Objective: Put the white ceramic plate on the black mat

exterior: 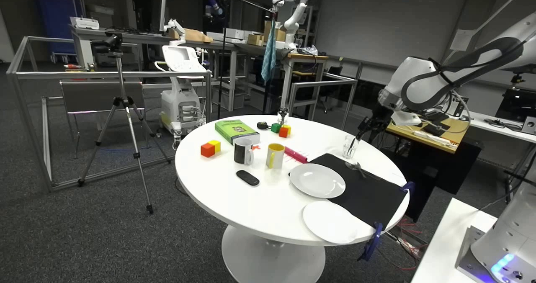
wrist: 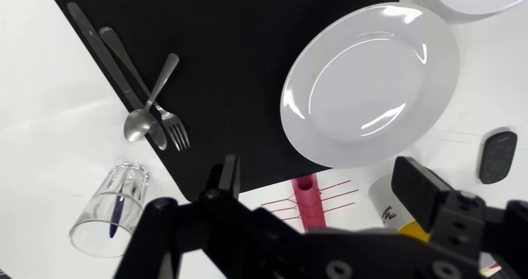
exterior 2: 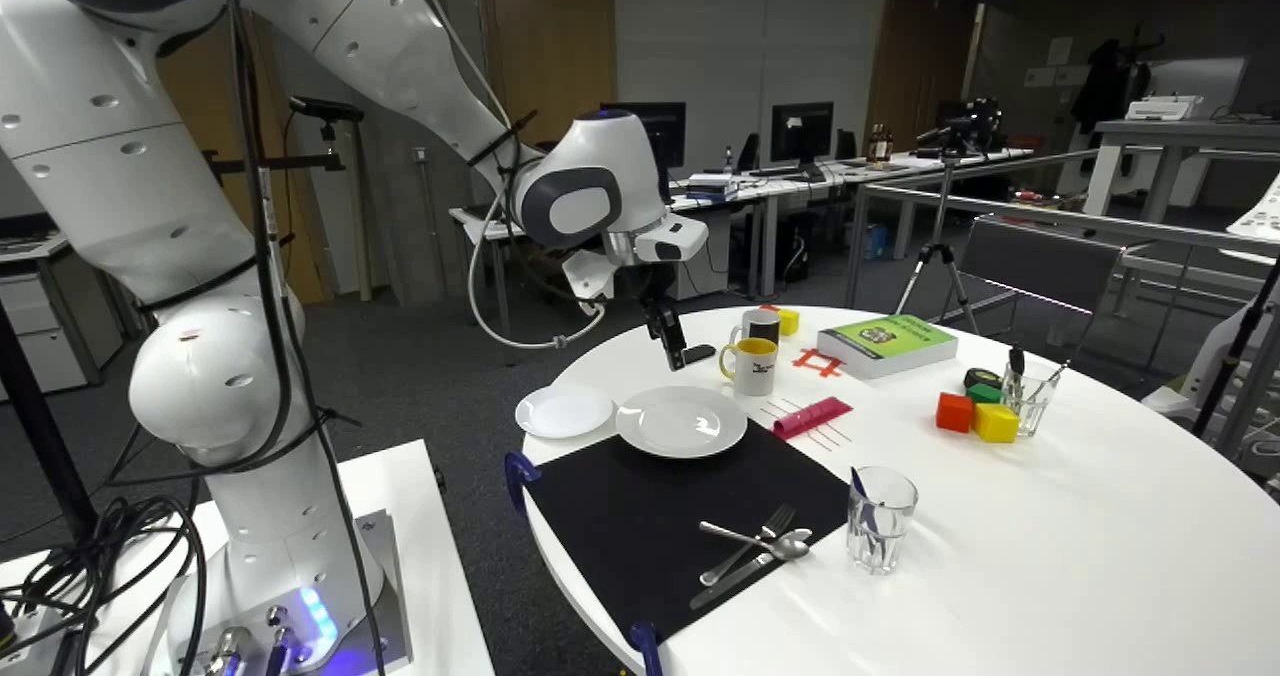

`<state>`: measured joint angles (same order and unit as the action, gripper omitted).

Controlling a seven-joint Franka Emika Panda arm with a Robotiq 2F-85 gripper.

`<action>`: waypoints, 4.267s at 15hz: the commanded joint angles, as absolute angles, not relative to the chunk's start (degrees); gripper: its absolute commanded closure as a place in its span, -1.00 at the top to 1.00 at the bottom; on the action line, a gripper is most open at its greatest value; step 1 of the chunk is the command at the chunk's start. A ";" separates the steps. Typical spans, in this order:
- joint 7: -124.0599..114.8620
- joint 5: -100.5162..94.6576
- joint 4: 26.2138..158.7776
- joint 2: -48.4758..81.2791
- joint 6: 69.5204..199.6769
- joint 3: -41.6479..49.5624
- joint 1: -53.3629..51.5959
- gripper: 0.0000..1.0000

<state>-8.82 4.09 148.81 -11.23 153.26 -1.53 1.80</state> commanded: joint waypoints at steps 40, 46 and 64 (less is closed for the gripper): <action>44.77 49.65 110.90 31.18 142.30 -4.91 9.39 1.00; 47.91 47.92 108.37 34.29 141.79 -6.63 10.94 1.00; 57.08 48.85 102.82 40.59 133.66 -6.98 14.83 1.00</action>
